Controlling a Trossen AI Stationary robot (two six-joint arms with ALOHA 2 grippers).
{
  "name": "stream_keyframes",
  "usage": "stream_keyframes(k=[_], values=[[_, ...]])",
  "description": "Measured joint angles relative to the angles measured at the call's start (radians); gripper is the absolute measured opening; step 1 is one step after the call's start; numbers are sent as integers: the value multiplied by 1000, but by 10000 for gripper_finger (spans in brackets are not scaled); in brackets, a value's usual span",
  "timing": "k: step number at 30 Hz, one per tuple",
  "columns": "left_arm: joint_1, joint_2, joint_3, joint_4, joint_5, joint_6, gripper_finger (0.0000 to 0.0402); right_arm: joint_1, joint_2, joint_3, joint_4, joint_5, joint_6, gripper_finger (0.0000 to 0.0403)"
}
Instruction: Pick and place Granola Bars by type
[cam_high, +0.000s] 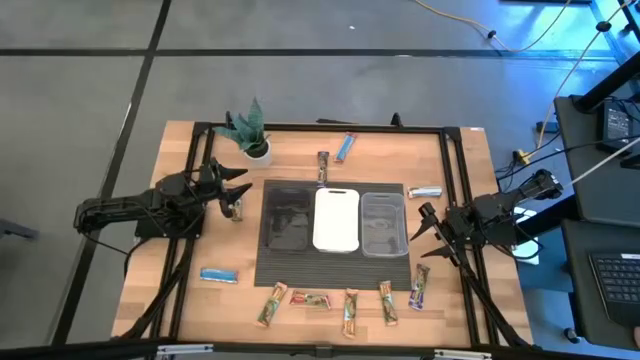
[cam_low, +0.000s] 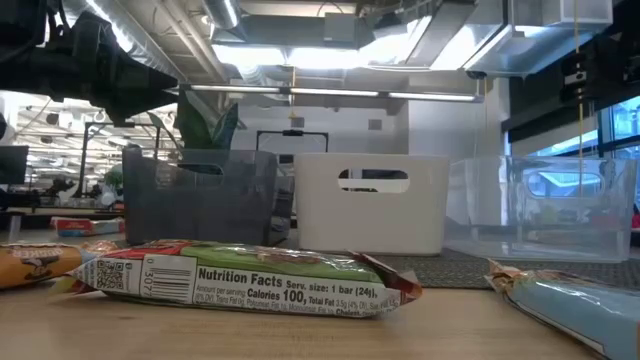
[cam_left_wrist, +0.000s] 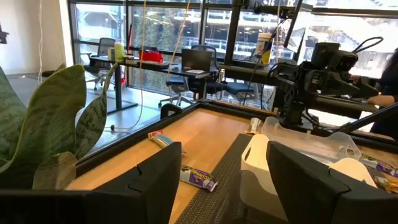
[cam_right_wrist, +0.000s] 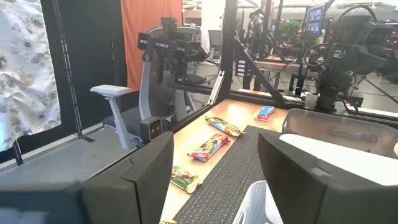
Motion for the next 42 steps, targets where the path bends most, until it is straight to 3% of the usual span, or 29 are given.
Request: stream_keyframes(k=[42], values=[[0,0,0,0,0,0,229,0,0,0,1,4,-19,237]])
